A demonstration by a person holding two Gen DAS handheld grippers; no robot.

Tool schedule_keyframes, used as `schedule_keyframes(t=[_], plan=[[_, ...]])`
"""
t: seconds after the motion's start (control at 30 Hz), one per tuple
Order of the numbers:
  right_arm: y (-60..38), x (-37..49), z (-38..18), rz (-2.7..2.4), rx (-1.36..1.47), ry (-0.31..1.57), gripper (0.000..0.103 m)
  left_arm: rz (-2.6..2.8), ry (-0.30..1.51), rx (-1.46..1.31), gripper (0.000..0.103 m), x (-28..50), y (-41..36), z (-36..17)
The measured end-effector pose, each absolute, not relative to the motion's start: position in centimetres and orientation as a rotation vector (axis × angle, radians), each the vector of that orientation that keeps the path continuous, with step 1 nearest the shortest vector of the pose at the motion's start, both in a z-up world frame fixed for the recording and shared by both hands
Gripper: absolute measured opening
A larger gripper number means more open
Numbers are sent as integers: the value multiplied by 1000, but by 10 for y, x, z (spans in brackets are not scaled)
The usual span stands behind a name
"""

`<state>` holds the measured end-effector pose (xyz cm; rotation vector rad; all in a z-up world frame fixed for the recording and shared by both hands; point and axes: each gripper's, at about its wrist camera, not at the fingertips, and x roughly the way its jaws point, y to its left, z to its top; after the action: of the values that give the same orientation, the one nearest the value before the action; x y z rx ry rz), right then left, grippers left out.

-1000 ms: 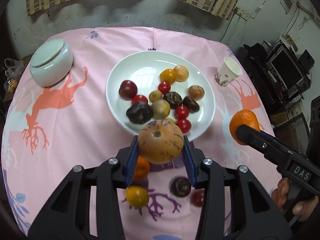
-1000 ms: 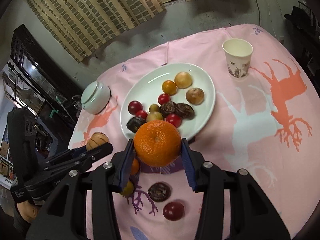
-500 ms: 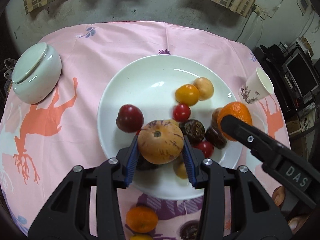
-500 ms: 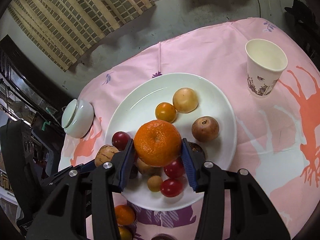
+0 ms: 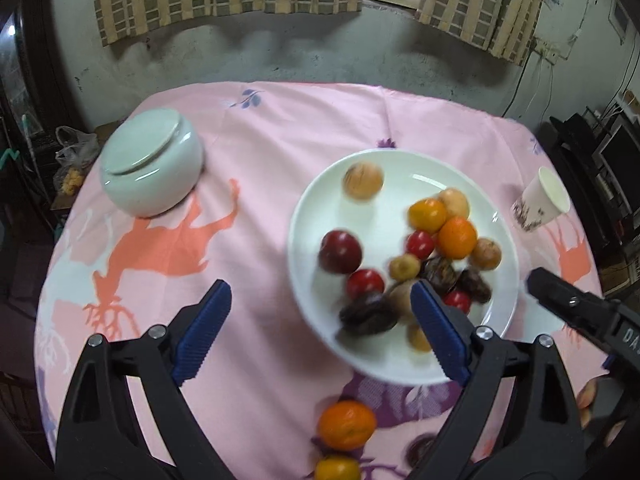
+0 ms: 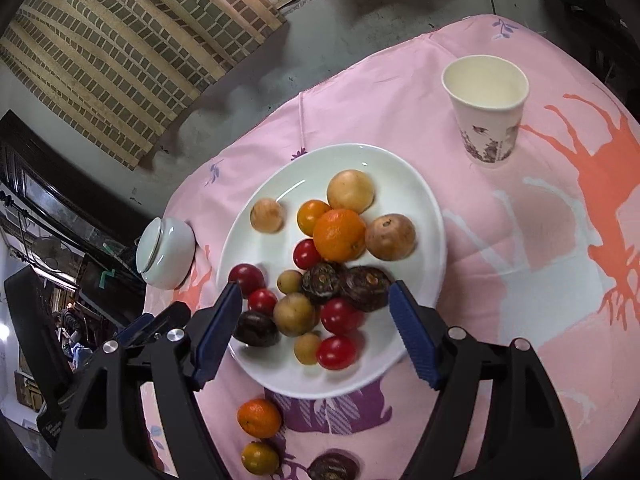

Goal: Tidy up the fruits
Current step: 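Move both open tools back toward the remaining fruits on the cloth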

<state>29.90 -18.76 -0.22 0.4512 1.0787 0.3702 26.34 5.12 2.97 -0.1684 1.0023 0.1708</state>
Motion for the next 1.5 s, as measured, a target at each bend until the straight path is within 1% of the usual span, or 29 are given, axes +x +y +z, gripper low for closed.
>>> schedule_keyframes(t=[0.27,0.5,0.77,1.1,1.13,1.27,1.37,1.5], plan=[[-225,233,-22,314,459,1168,77,194,1099,-183,93,192,57,9],[-233,177,-37,312,421,1248,76,197,1179,-225,93,132,52,-13],[-235,140,-42,325,389,1274,76,197,1251,-219,93,92,42,-29],[-229,120,-47,344,358,1311,76,174,1269,-203,93,84,34,-29],[-227,119,-45,338,334,1302,76,171,1270,-204,93,84,33,-29],[-214,111,-24,317,143,1140,76,159,1282,-199,93,89,29,-34],[-202,111,-22,356,68,1125,76,152,1285,-209,93,96,28,-38],[-198,118,-29,375,80,1159,76,138,1273,-203,93,109,23,-40]])
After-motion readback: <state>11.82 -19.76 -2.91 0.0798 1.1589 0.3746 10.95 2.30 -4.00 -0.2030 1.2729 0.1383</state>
